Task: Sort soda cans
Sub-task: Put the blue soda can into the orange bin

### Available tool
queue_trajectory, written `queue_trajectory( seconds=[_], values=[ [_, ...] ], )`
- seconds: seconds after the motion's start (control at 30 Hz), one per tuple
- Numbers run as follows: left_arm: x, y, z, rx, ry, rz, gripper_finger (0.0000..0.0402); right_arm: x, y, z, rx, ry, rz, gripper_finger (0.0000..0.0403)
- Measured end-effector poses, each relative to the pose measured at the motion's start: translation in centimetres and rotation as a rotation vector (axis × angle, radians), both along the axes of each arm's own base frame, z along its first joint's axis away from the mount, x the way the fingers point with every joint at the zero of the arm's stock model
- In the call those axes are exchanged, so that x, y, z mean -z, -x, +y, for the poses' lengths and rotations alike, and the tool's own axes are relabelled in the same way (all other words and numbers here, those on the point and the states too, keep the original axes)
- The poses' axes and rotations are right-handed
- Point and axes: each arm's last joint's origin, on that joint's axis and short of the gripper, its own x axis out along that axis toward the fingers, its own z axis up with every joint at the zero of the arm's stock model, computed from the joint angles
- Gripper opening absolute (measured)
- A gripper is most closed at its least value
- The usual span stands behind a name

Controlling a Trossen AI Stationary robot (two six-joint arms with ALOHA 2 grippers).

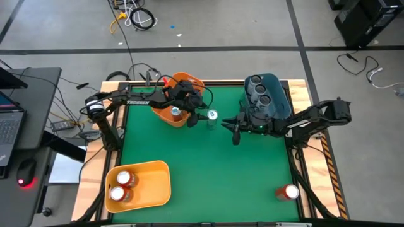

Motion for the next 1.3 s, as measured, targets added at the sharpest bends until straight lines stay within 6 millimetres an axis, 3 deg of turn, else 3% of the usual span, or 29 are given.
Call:
queue_trajectory(
  seconds=[0.47,0.8,1.17,1.3],
  values=[
    [2.6,0.7,-0.4,-0.017,0.017,-0.101,0.0289,1.9,-3.7,-1.1,0.019,-0.001,0.081,0.008],
    [5.0,-0.9,0.1,-0.022,0.083,-0.175,0.0289,2.0,-3.6,-1.5,0.015,0.017,0.094,0.0076],
    [5.0,-1.3,0.2,-0.022,0.111,-0.207,0.0289,2.0,-3.6,-1.7,0.002,0.012,0.092,0.0059],
    [5.0,-1.4,0.2,-0.027,0.106,-0.213,0.027,2.0,-3.6,-1.7,0.003,0.012,0.091,0.0059]
  ],
)
